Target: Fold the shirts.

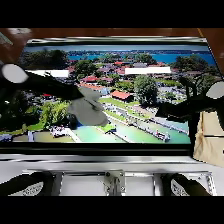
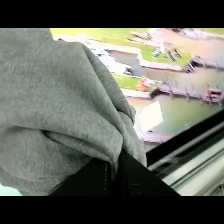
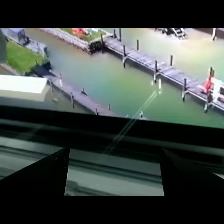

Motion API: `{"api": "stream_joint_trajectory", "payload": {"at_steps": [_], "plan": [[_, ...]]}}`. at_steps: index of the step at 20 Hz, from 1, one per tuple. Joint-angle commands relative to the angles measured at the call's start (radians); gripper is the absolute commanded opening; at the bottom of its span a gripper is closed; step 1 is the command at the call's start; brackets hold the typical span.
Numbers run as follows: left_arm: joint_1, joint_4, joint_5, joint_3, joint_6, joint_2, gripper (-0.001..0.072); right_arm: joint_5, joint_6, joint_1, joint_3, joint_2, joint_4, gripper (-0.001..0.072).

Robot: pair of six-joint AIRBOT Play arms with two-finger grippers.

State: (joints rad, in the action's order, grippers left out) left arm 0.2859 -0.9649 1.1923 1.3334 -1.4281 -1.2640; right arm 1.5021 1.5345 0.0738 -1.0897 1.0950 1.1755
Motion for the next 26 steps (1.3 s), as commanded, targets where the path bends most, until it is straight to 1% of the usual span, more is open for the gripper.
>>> {"api": "stream_joint_trajectory", "payload": {"at_steps": [1,3,4,5,6,7,9,11,13,15,16,18,19,20,22,24,26], "plan": [[0.283,0.013,-0.193,-0.075,-0.098,-0.033,0.0044,0.165,-0.036,-0.001,0.0,0.0,0.082,0.068],[0.402,0.014,-0.274,-0.084,-0.145,-0.104,0.0044,0.179,-0.035,-0.001,0.0,0.0,0.128,0.068],[0.443,0.017,-0.288,-0.082,-0.154,-0.138,0.0053,0.177,-0.035,-0.001,0.0,0.0,0.146,0.068],[0.474,0.016,-0.286,-0.077,-0.154,-0.169,0.0231,0.17,-0.035,-0.001,0.0,0.0,0.164,0.068],[0.486,0.015,-0.276,-0.075,-0.156,-0.19,0.0577,0.158,-0.035,-0.001,0.0,0.0,0.182,0.0679],[0.473,0.003,-0.252,-0.075,-0.157,-0.198,0.07,0.144,-0.035,-0.001,0.0,0.0,0.198,0.068],[0.377,-0.058,-0.167,-0.075,-0.203,-0.186,0.07,0.105,-0.035,-0.001,0.0,0.0,0.211,0.068],[0.218,-0.095,-0.06,-0.076,-0.208,-0.163,0.0701,0.056,-0.035,-0.001,0.0,0.0,0.21,0.0679],[0.047,-0.121,0.02,-0.076,-0.204,-0.15,0.0701,0.003,-0.035,-0.001,0.008,0.0,0.21,0.0679],[-0.081,-0.118,0.051,-0.088,-0.204,-0.157,0.0701,-0.063,-0.035,-0.001,0.035,0.0,0.21,0.0679],[-0.114,-0.107,0.05,-0.103,-0.205,-0.164,0.0702,-0.103,-0.033,-0.001,0.06,0.0,0.21,0.0679],[-0.128,-0.06,0.039,-0.145,-0.199,-0.196,0.0703,-0.167,-0.027,-0.001,0.115,0.002,0.183,0.0679],[-0.114,-0.023,0.03,-0.167,-0.177,-0.22,0.0703,-0.187,-0.028,-0.001,0.142,0.01,0.156,0.068],[-0.094,0.004,0.009,-0.185,-0.178,-0.248,0.0703,-0.199,-0.036,-0.001,0.164,0.022,0.126,0.0679],[-0.051,0.048,-0.048,-0.194,-0.178,-0.298,0.0703,-0.202,-0.082,-0.001,0.203,0.057,0.031,0.068],[-0.01,0.126,-0.119,-0.194,-0.177,-0.343,0.0703,-0.202,-0.116,-0.001,0.228,0.097,-0.059,0.068],[0.02,0.198,-0.175,-0.194,-0.158,-0.373,0.0702,-0.206,-0.13,-0.001,0.243,0.133,-0.11,0.068]]}}
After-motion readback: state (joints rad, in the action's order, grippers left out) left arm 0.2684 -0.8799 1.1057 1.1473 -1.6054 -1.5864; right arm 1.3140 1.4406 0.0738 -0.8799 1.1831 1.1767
